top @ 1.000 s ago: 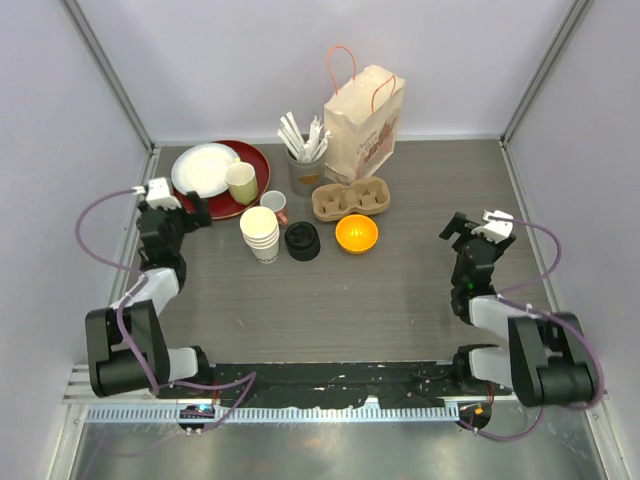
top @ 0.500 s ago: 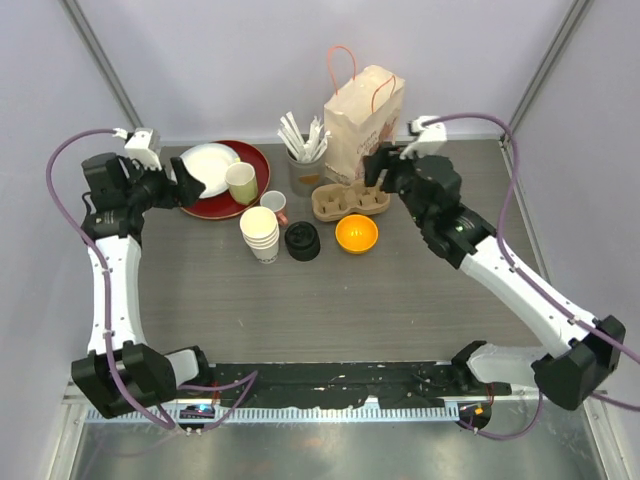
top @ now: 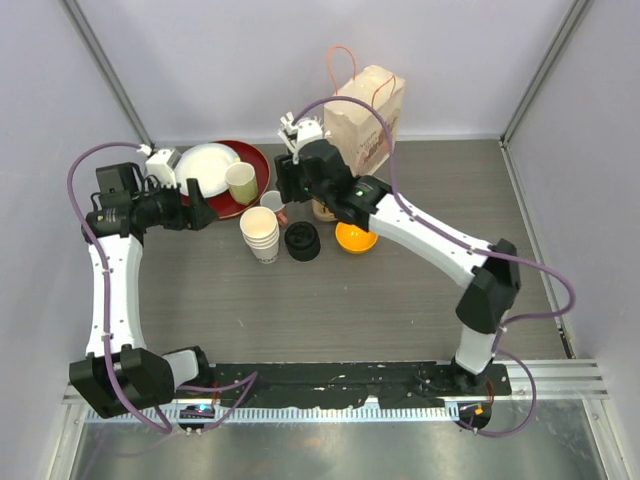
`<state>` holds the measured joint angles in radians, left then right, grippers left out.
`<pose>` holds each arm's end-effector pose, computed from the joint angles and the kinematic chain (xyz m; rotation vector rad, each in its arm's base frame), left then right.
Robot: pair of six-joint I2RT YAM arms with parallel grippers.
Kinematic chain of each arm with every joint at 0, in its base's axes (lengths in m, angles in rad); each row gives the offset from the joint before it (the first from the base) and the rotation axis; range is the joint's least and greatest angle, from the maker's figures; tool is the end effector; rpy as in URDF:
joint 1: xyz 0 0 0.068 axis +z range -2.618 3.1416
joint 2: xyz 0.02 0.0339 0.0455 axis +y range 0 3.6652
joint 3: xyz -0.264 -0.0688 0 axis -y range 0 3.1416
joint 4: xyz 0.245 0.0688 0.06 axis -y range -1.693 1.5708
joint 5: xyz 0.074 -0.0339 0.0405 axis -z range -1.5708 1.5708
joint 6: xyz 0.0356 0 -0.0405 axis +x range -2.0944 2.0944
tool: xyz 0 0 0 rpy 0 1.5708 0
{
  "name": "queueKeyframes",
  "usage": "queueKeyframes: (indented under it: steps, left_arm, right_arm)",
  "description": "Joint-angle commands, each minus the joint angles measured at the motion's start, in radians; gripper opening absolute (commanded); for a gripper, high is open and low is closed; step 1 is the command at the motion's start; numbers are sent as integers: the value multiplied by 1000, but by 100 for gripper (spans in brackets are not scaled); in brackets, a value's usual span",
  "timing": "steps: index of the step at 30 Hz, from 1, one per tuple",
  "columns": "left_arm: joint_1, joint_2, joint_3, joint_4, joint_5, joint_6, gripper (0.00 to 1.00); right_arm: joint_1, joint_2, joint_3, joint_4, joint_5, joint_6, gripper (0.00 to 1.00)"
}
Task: Pack the takeout coffee
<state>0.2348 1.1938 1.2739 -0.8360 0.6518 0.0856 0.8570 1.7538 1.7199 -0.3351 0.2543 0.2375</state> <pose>0.2352 0.0341 0.3682 0.1548 2.2003 -0.5779 0.2792 0.3087 0.3856 -0.4317 1.9097 0.4827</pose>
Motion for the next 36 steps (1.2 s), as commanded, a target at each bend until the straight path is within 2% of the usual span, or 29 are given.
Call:
queueKeyframes:
  steps: [1, 2, 6, 11, 13, 16, 17, 27, 30, 31, 34, 36]
  left_arm:
    - [-11, 4, -7, -6, 12, 3, 78]
    - [-12, 6, -10, 0, 14, -1, 78]
    - [-18, 6, -13, 6, 25, -3, 78]
    - [-20, 7, -8, 5, 31, -4, 78]
    - [-20, 6, -4, 2, 37, -1, 78]
    - [-20, 15, 1, 3, 48, -1, 78]
    - [-20, 16, 1, 5, 45, -1, 78]
    - [-20, 26, -4, 6, 42, 11, 78]
    - [-20, 27, -4, 5, 42, 13, 78]
    - [-22, 27, -5, 6, 43, 16, 78]
    - [-22, 27, -8, 6, 45, 19, 78]
    - [-23, 30, -11, 6, 43, 20, 78]
  right_arm:
    - [22, 110, 150, -117, -55, -35, 55]
    - [36, 134, 194, -133, -58, -47, 52]
    - [62, 238, 279, -200, -59, -75, 52]
    - [76, 320, 374, -278, 83, -107, 50]
    - [86, 341, 388, -298, 95, -128, 50]
    - [94, 361, 405, -304, 73, -130, 42]
    - [96, 372, 417, -308, 76, -133, 36]
    - [97, 433, 466, -341, 86, -152, 37]
    - [100, 441, 480, -351, 86, -152, 28]
    - [100, 440, 481, -351, 83, -152, 17]
    - [100, 435, 489, -349, 82, -152, 1]
    - [102, 429, 491, -348, 79, -153, 1]
